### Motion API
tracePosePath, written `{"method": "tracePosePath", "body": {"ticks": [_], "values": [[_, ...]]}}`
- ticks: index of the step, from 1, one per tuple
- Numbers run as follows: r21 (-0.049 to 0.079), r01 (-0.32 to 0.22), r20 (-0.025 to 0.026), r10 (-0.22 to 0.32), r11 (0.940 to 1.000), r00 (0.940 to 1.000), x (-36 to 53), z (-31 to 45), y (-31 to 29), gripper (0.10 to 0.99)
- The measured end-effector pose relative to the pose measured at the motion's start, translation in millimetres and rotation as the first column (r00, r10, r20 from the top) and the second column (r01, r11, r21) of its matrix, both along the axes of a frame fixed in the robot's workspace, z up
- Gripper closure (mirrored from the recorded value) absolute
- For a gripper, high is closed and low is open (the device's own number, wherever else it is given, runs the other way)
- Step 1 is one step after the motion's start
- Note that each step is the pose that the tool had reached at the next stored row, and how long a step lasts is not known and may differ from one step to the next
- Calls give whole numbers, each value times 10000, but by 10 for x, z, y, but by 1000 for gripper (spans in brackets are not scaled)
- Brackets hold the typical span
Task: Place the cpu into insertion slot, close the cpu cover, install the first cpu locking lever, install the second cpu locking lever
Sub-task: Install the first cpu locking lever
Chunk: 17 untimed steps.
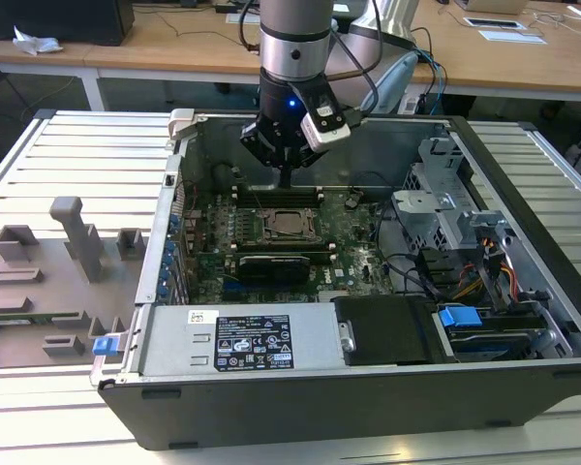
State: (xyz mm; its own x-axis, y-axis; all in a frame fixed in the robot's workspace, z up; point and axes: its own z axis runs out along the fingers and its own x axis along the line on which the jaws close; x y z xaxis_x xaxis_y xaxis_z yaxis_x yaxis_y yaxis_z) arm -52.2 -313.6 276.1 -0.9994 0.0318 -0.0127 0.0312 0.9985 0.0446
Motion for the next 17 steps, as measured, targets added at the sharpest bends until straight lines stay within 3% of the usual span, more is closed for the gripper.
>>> {"method": "tracePosePath", "body": {"ticks": [9,17], "values": [[0,-774,0,774,9970,9970,0,0,0,980],[0,-1580,-1,1580,9874,9874,0,0,0,980]]}}
